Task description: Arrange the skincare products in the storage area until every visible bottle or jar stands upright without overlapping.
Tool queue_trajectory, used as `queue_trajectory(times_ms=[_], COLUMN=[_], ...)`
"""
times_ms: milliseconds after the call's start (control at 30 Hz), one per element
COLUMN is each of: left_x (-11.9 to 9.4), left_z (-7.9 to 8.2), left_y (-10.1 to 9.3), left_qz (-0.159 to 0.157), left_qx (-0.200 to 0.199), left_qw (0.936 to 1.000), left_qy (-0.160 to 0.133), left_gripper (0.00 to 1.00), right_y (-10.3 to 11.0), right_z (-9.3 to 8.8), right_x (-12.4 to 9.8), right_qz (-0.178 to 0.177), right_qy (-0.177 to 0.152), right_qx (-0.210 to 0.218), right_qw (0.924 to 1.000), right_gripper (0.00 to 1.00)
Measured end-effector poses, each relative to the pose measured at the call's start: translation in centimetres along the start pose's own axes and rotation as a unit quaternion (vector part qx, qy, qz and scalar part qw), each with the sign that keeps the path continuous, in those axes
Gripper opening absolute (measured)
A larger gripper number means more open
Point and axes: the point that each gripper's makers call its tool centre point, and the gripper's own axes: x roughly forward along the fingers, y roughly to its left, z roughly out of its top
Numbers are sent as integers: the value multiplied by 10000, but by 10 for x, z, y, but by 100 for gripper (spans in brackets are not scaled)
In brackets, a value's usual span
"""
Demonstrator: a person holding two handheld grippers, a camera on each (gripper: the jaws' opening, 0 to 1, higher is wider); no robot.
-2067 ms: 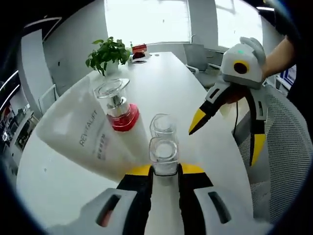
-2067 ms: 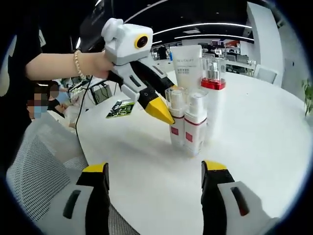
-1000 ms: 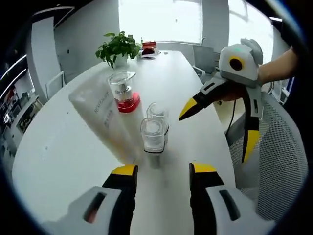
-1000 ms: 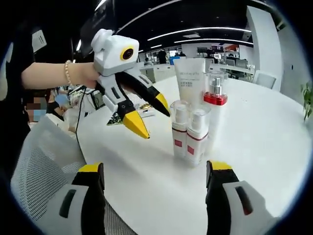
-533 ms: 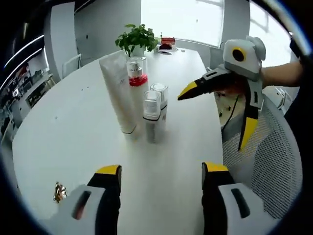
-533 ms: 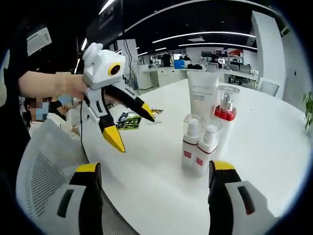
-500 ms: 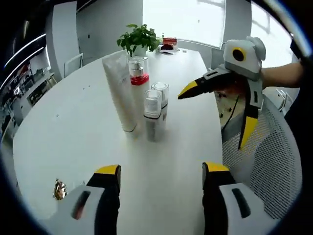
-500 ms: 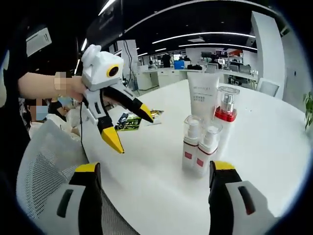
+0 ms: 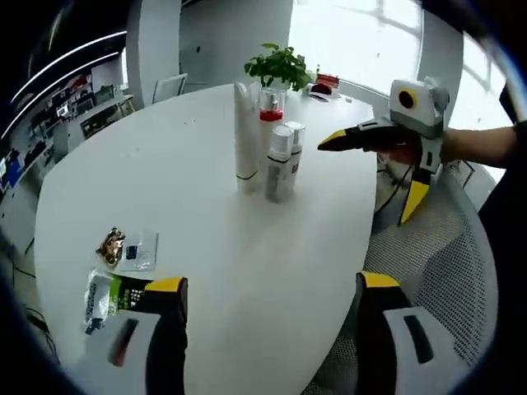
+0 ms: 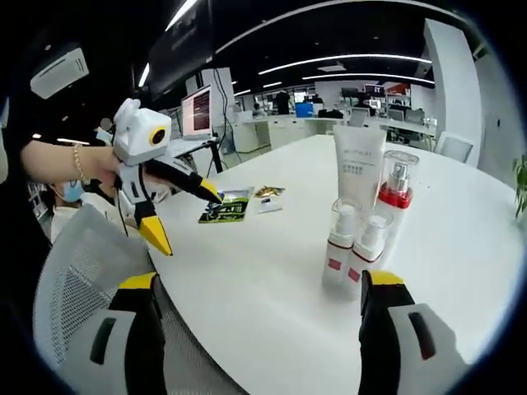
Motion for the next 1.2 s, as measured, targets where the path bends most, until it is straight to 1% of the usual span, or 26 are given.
queue_trajectory(times_ms=[100,167,333,433,500,600,700,833,967,1033,1133,1200], left_x=[-11,-18,-34,-41,-43,-48,-51,-55,-58,-60,-61,-61], left_z=[-8,-15,-31,-36,-39,-48,-51,-58,-65,-65,-63,-64], left_y=[-1,4,4,9,6,9,7,10,14,13,15,18], left_qz=[150,241,470,562,642,737,796,902,1062,1082,1120,1166], left_qx=[-215,-312,-576,-709,-817,-964,-1035,-1091,-1204,-1213,-1261,-1280], left_qw=[9996,9992,9972,9958,9944,9924,9911,9897,9868,9865,9854,9847], left_qy=[-78,-86,-106,-159,-196,-215,-243,-217,-208,-179,-223,-196], left_gripper=[85,86,89,90,90,91,92,92,95,95,95,94], right_y=[0,2,6,6,6,5,7,6,8,9,9,9], right_z=[1,2,1,0,0,1,0,-1,-2,-3,-3,-2], right_x=[0,-1,-2,-4,-5,-5,-5,-4,-4,-3,-3,-3], right_qz=[-8,-14,-14,-31,-46,-72,-87,-104,-87,-77,-77,-70], right_qy=[-11,-26,-10,-7,-19,-47,-21,-9,15,26,43,33], right_qx=[10,20,1,4,2,-8,-48,-80,-106,-124,-141,-129], right_qw=[10000,10000,10000,10000,10000,10000,9999,9999,9999,9999,9999,9999], right_gripper=[100,100,100,100,100,100,100,100,100,100,100,100])
